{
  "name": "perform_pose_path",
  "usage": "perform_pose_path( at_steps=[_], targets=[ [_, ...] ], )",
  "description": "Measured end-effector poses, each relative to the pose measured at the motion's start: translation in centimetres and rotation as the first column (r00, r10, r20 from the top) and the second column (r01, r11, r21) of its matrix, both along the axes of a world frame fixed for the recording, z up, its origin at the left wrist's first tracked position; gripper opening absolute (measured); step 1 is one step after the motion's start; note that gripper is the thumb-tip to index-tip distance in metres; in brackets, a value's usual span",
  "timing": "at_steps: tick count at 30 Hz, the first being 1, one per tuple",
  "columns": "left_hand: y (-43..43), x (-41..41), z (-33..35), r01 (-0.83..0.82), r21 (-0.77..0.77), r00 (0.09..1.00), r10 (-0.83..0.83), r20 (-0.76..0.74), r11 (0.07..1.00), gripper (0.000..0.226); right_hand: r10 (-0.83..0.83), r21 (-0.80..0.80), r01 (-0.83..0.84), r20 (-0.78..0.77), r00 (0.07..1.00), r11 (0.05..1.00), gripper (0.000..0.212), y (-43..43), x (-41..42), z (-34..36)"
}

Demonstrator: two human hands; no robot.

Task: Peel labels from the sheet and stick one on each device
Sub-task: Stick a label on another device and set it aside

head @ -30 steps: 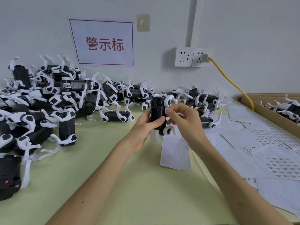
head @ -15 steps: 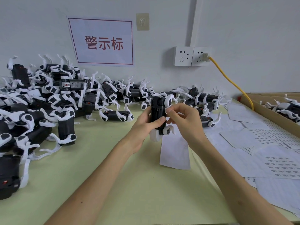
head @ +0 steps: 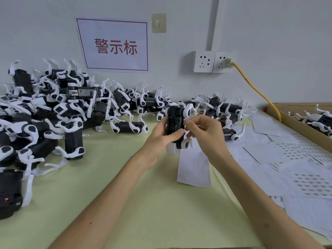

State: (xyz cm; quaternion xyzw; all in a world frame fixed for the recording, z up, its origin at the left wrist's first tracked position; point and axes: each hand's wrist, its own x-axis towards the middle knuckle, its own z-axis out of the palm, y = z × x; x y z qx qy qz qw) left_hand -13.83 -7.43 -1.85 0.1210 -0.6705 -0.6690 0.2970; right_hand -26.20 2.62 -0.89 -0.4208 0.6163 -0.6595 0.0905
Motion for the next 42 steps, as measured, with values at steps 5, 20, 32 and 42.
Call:
perform_pose_path(
  at_steps=[5,20,32,42],
  targets=[
    [0.3,0.1,0.3,0.006,-0.007,1.0,-0.006,-0.014,1.0,0.046,-0.004,0.011,0.004,-0.009,1.0,1.0,0.021,0.0,0.0,0.0],
    [0.4,0.9,1.2,0.231,0.323,0.97,-0.189,-0.156,0.918,0.03,0.271,-0.023,-0.273,0.22,0.937,0.962,0.034,0.3,0.3,0.6],
    [1.0,1.2,1.4,0.204,0.28,0.979,-0.195,-0.06,0.938,0.029,0.371,-0.054,-0.367,0.163,0.914,0.928,0.034,0.6,0.5,0.7],
    [0.9,1.1,1.3,0.187,0.299,0.982,-0.18,-0.049,0.936,0.028,0.361,-0.029,-0.361,0.153,0.92,0.932,0.035,0.5,0.4,0.5]
  ],
)
